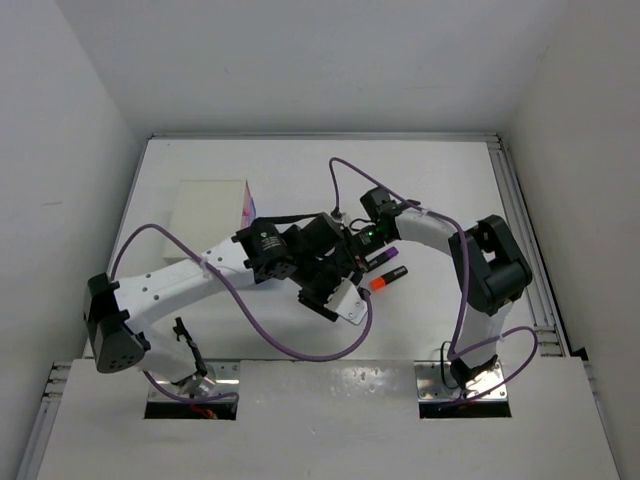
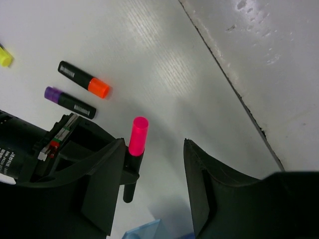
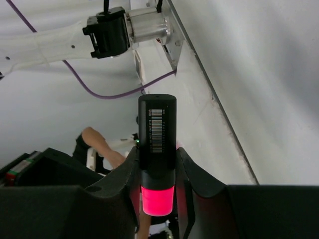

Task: Sort the stationery into containers
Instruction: Pick up the pen from the center of the board, then place the pen in the drawer.

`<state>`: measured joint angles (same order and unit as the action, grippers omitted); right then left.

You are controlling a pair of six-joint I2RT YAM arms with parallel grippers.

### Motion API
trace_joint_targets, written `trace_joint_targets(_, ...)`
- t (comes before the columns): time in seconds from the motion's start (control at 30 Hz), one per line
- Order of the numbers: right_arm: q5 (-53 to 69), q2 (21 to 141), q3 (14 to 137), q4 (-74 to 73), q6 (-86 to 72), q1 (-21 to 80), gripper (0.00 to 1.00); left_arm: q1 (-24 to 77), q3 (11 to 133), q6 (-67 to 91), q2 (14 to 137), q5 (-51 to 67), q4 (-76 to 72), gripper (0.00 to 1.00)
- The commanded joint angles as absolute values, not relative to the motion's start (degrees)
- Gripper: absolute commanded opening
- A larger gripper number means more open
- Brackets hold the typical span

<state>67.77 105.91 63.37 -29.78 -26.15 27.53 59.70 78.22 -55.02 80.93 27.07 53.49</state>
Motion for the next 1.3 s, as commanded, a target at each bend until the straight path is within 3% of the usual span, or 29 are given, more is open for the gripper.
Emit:
trace_joint_targets(0.0,70.5,101.8,62.1,-24.2,-33.3,27.9,0.0,60.6,78.5,-56.8,81.9,24.4,50.7,0.57)
trace_joint_targets(0.13,70.7,100.3,58.3,-17.9,-42.3,27.9,0.0,61.5,78.2,-57.0,83.9,20.3,50.0,0.57)
trace_joint_targets(0.5,70.0,99.5,57.8,-16.9,-44.9,27.9,0.0,61.9,77.9,-57.2,86.9,17.2,48.8,0.5)
trace_joint_targets(0.63,70.1,99.4,58.0,-16.8,-45.3,27.9,0.0,61.8,76.9,-57.7,87.1,16.2,49.0,0.41)
trace_joint_targets(0.83,70.5,99.8,58.1,-15.1,-46.9,27.7,0.0,61.7,74.9,-56.8,85.2,15.9,46.3,0.1)
trace_joint_targets(0.87,71.8,100.0,58.9,-14.3,-47.5,27.4,0.17,61.5,75.0,-56.3,85.1,15.9,46.1,0.06)
trace_joint_targets(0.97,74.3,100.6,63.3,-14.1,-48.4,22.8,0.56,59.8,77.0,-50.6,83.9,17.1,45.6,0.0)
trace_joint_targets(1.1,74.5,101.5,70.6,-17.8,-44.6,16.5,0.56,53.3,83.7,-40.8,83.0,22.8,44.9,0.0)
trace_joint_targets(1.27,67.2,101.8,78.7,-37.5,-24.9,7.6,0.53,40.2,88.7,-30.3,80.4,28.5,40.3,0.0)
